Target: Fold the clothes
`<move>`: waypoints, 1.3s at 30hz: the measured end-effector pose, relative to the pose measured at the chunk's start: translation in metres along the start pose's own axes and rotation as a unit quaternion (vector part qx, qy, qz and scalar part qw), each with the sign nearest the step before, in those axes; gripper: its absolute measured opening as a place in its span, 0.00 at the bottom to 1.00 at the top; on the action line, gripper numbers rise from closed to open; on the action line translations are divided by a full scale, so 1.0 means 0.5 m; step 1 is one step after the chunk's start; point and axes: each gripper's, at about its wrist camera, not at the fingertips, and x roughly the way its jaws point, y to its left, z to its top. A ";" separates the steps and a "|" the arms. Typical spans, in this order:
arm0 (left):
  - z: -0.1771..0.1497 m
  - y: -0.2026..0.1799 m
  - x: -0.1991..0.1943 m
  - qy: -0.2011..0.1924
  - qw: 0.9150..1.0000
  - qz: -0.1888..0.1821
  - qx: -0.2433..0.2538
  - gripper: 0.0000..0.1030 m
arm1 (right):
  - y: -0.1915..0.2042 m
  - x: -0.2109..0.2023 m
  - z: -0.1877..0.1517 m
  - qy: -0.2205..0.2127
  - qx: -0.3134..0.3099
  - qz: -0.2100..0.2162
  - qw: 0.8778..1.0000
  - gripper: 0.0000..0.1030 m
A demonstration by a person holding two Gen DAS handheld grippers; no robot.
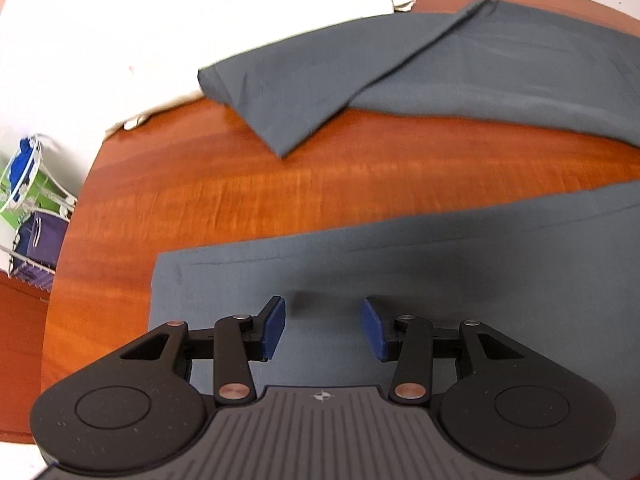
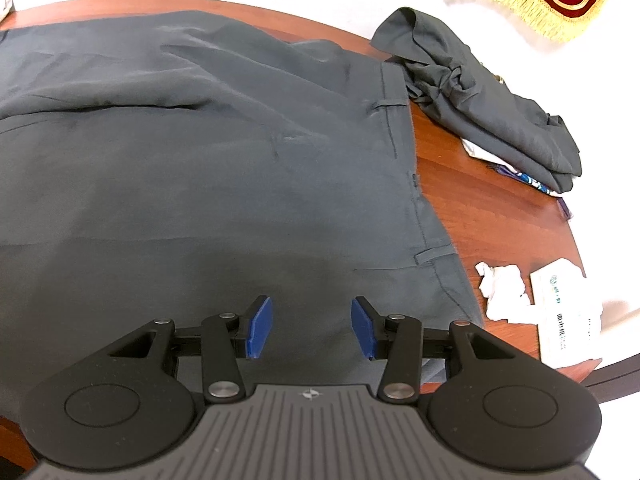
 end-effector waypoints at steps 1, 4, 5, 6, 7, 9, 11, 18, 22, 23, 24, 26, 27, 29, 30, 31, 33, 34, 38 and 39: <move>0.011 -0.001 0.008 -0.005 1.000 0.003 0.001 0.42 | 0.005 -0.003 0.001 -0.004 -0.001 0.005 1.000 0.49; 0.036 -0.003 0.023 -0.015 1.000 0.011 0.002 0.42 | 0.022 -0.014 0.005 -0.018 -0.007 0.026 0.999 0.49; 0.040 -0.003 0.024 -0.018 1.000 0.011 0.002 0.42 | 0.030 -0.019 0.006 -0.024 -0.012 0.034 0.999 0.49; 0.044 -0.003 0.026 -0.022 1.000 0.011 0.003 0.42 | 0.033 -0.021 0.008 -0.026 -0.014 0.037 0.999 0.49; 0.045 -0.004 0.025 -0.028 1.000 0.011 0.008 0.42 | 0.046 -0.028 0.009 -0.032 -0.027 0.051 0.998 0.49; 0.040 -0.005 0.021 -0.034 0.999 0.009 0.018 0.42 | 0.071 -0.041 0.011 -0.045 -0.052 0.078 0.995 0.49; 0.027 -0.005 0.012 -0.037 0.999 0.004 0.027 0.43 | 0.093 -0.051 0.011 -0.057 -0.075 0.099 0.991 0.49; -0.074 0.033 -0.062 -0.058 0.997 -0.040 0.044 0.50 | 0.153 -0.070 0.004 -0.071 -0.133 0.158 0.976 0.49; -0.133 0.062 -0.105 -0.066 0.994 -0.066 0.057 0.50 | 0.190 -0.079 0.000 -0.073 -0.158 0.206 0.963 0.49; -0.146 0.067 -0.114 -0.068 0.993 -0.072 0.061 0.50 | 0.196 -0.082 -0.001 -0.072 -0.164 0.216 0.960 0.49; -0.166 0.073 -0.127 -0.067 0.992 -0.077 0.070 0.50 | 0.202 -0.084 -0.001 -0.071 -0.169 0.226 0.957 0.49; -0.181 0.075 -0.135 -0.064 0.992 -0.080 0.077 0.50 | 0.222 -0.095 -0.007 -0.072 -0.183 0.245 0.949 0.49; -0.190 0.075 -0.139 -0.061 0.991 -0.084 0.083 0.50 | 0.233 -0.100 -0.010 -0.071 -0.190 0.254 0.946 0.49; -0.203 0.069 -0.142 -0.057 0.990 -0.088 0.093 0.50 | 0.254 -0.110 -0.016 -0.071 -0.205 0.271 0.938 0.49; -0.208 0.067 -0.143 -0.055 0.990 -0.090 0.098 0.50 | 0.262 -0.115 -0.019 -0.070 -0.211 0.279 0.934 0.49; -0.211 0.063 -0.143 -0.053 0.989 -0.091 0.102 0.50 | 0.270 -0.120 -0.021 -0.068 -0.217 0.287 0.931 0.49; -0.217 0.055 -0.141 -0.049 0.988 -0.094 0.109 0.50 | 0.283 -0.126 -0.025 -0.065 -0.223 0.300 0.925 0.49; -0.219 0.051 -0.140 -0.047 0.988 -0.096 0.112 0.50 | 0.293 -0.128 -0.029 -0.064 -0.229 0.309 0.921 0.49; -0.221 0.045 -0.132 -0.041 0.988 -0.100 0.114 0.50 | 0.334 -0.143 -0.043 -0.064 -0.261 0.337 0.902 0.49; -0.220 0.043 -0.129 -0.041 0.988 -0.100 0.114 0.50 | 0.341 -0.144 -0.044 -0.064 -0.265 0.343 0.899 0.49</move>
